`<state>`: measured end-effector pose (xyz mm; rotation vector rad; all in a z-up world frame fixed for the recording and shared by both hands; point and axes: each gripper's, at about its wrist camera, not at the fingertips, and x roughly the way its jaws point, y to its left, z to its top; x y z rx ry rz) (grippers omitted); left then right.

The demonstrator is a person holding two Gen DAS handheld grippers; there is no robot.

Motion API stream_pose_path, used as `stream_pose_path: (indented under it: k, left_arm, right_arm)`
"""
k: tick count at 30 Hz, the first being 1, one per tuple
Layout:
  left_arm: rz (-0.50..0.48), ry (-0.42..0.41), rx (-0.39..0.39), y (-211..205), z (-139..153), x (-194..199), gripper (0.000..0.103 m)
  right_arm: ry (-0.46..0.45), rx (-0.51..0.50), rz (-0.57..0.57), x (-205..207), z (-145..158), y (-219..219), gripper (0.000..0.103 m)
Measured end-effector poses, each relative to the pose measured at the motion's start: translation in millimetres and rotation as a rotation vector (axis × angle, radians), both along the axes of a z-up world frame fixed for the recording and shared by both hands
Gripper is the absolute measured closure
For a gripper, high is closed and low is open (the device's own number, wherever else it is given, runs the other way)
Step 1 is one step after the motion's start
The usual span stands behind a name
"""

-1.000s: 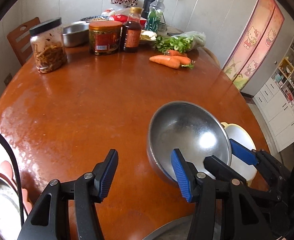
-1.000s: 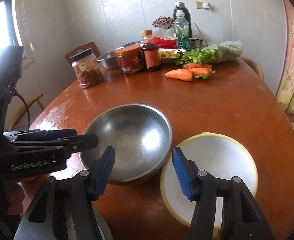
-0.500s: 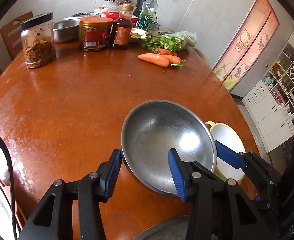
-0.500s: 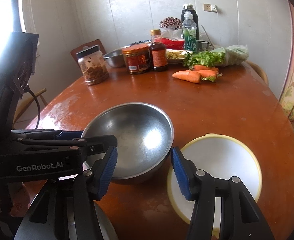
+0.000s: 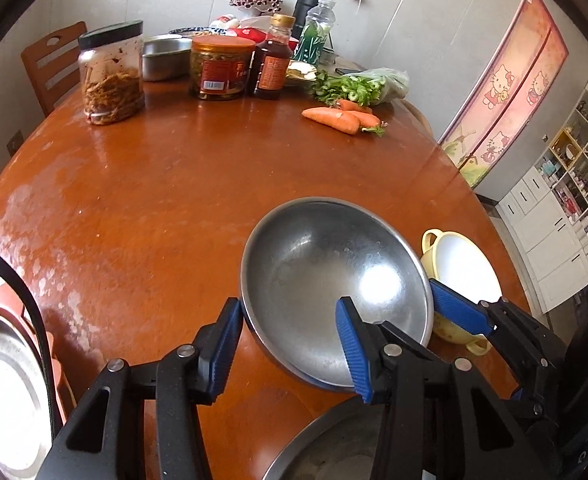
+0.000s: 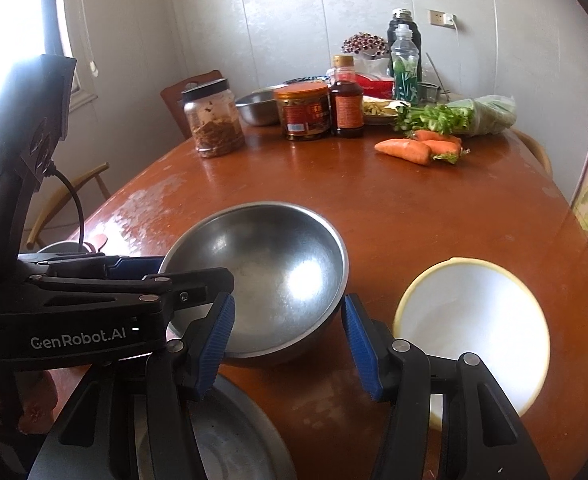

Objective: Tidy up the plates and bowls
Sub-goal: 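Lift the steel mixing bowl with the left gripper over the basin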

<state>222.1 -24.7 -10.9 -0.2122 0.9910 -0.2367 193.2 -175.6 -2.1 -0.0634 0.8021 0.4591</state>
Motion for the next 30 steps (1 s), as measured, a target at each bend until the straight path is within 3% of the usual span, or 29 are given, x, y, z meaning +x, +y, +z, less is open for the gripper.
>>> stream_pose_path:
  k: [15,30]
  left_arm:
    - [0.024,-0.014,0.003,-2.3,-1.5,-1.2,0.055]
    - [0.034,-0.110,-0.005,2.8,42.9,-34.1,0.054]
  right_arm:
    - [0.012,0.013,-0.022,0.6,-2.9,1.2,0.042]
    - [-0.071,0.079,0.006,-30.6,36.5,-0.2,0.042]
